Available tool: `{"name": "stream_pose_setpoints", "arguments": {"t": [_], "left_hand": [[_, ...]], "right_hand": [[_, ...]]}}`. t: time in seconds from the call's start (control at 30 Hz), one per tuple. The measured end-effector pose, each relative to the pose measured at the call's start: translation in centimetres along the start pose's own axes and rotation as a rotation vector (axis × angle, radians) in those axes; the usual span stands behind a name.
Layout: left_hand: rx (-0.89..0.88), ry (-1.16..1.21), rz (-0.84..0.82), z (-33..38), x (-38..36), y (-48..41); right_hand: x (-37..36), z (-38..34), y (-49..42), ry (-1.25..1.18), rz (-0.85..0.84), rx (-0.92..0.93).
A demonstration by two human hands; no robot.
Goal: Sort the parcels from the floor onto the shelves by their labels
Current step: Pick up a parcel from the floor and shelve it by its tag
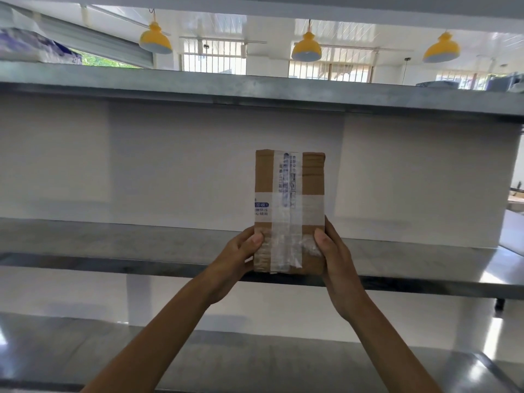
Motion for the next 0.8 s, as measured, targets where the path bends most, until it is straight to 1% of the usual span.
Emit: {"name": "stream_pose_setpoints", "arguments": {"t": [0.03, 0.07, 0.1, 0.13, 0.17, 0.2, 0.23, 0.3, 0.37, 0.43, 0.57, 0.63, 0.7, 0.8], "left_hand": [[0.009, -0.020, 0.025, 0.0, -0.1, -0.1], [0.022, -0.034, 0.056, -0.1, 0.0, -0.3], [0.034, -0.043, 0.085, -0.3, 0.0, -0.4], [0.045, -0.051, 0.114, -0.4, 0.1, -0.5], [0.055, -0.063, 0.141, -0.7, 0.2, -0.6], [0.063, -0.077, 0.166, -0.8, 0.3, -0.7], [0.065, -0.092, 0.189, -0.9, 0.3, -0.7], [0.063, -0.099, 0.230, -0.9, 0.3, -0.7], [0.063, -0.097, 0.254, -0.8, 0.2, -0.7], [0.076, -0.125, 0.241, -0.5, -0.2, -0.6], [0.072, -0.225, 0.212, 0.2, -0.7, -0.4], [0.039, -0.222, 0.245, 0.7, -0.7, -0.3], [0.015, -0.201, 0.290, 0.9, -0.3, -0.2], [-0.015, -0.221, 0.310, 1.2, -0.2, 0.0]], "right_hand": [[0.1, -0.1, 0.2, 0.048, 0.056, 0.018], [0.4, -0.3, 0.6, 0.131, 0.149, 0.071], [0.7, -0.9, 1.1, 0.257, 0.262, 0.170], [0.8, -1.7, 1.8, 0.431, 0.373, 0.294], [0.6, -2.3, 2.4, 0.618, 0.450, 0.425], [0.2, -2.5, 2.8, 0.769, 0.474, 0.541], [-0.3, -2.2, 3.0, 0.874, 0.458, 0.615], [-1.0, -1.2, 2.9, 0.975, 0.402, 0.635], [-1.6, -0.3, 2.6, 1.011, 0.370, 0.574], [-1.8, 0.4, 2.4, 1.027, 0.367, 0.535], [-1.5, 0.4, 2.5, 1.068, 0.387, 0.532], [-1.1, 0.5, 2.5, 0.985, 0.377, 0.514], [-0.6, 0.9, 2.4, 0.845, 0.320, 0.463], [0.2, 1.4, 2.4, 0.634, 0.241, 0.386]]}}
Point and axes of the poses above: each hand's wrist, its own y-axis away from the middle knuckle, its own x-axis out of the back of the hand, z = x × y, the point moved 5 cm from there along -y, towards the middle knuckle, and after that the axes turned 11 degrees about -x, right-handed, at the moved point
